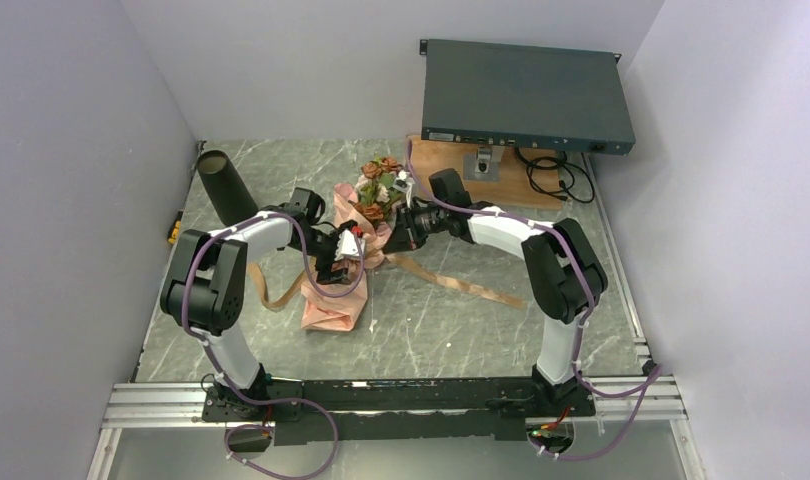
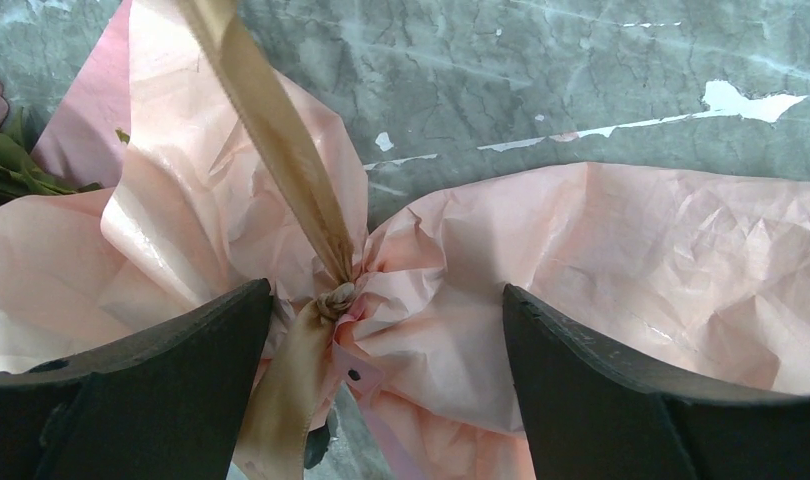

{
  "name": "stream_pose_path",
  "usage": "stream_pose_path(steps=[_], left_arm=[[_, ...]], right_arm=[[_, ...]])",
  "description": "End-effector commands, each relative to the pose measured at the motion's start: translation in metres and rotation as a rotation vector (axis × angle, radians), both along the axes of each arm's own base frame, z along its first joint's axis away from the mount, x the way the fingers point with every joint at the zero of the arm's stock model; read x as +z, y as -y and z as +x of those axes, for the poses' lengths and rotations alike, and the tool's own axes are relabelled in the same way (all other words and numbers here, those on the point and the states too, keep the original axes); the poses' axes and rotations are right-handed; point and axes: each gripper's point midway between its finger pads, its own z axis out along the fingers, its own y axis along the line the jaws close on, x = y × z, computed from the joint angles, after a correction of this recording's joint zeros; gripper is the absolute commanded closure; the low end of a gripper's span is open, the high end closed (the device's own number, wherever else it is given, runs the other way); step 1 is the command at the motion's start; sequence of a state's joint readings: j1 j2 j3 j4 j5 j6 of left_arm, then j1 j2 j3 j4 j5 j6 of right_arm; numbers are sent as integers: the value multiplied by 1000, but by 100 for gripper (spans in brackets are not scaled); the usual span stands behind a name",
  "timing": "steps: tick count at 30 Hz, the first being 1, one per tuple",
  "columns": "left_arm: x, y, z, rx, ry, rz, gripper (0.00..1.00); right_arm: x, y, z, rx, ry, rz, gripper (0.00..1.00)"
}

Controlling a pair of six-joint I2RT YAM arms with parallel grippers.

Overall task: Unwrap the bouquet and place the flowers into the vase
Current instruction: Untie the ribbon from the wrapping paper.

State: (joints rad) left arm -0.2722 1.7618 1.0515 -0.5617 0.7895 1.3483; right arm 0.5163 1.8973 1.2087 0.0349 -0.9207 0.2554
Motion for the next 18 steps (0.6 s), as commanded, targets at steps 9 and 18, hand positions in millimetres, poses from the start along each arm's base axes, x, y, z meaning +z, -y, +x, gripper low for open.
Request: stream_pose_path(steps=[9, 18], left_arm=[[2, -5, -8, 46, -27, -1, 11], [26, 5, 0, 67, 61, -69, 13]], right_arm=[[11, 6, 25, -38, 160, -150, 53], [-4, -44, 52, -84, 119, -122, 72]])
